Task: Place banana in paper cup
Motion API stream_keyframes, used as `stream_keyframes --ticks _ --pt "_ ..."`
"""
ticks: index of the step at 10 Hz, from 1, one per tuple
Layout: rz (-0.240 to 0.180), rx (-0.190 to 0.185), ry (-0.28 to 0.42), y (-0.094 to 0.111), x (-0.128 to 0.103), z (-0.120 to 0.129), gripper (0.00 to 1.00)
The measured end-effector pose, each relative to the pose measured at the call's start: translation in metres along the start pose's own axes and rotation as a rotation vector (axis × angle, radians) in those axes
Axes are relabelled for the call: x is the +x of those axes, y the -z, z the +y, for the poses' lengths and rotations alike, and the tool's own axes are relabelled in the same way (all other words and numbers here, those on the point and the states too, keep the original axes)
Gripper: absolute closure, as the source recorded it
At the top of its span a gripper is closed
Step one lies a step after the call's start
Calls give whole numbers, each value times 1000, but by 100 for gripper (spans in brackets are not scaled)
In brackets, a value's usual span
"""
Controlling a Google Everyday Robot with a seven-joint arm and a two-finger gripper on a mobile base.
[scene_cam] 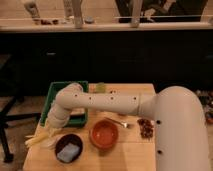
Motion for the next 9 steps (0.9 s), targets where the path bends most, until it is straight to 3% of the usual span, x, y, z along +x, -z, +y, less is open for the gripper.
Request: stream_keyframes --ticks 2,9 --pt "0 -1 0 0 0 0 20" --pt "-1 -1 0 0 0 0 20"
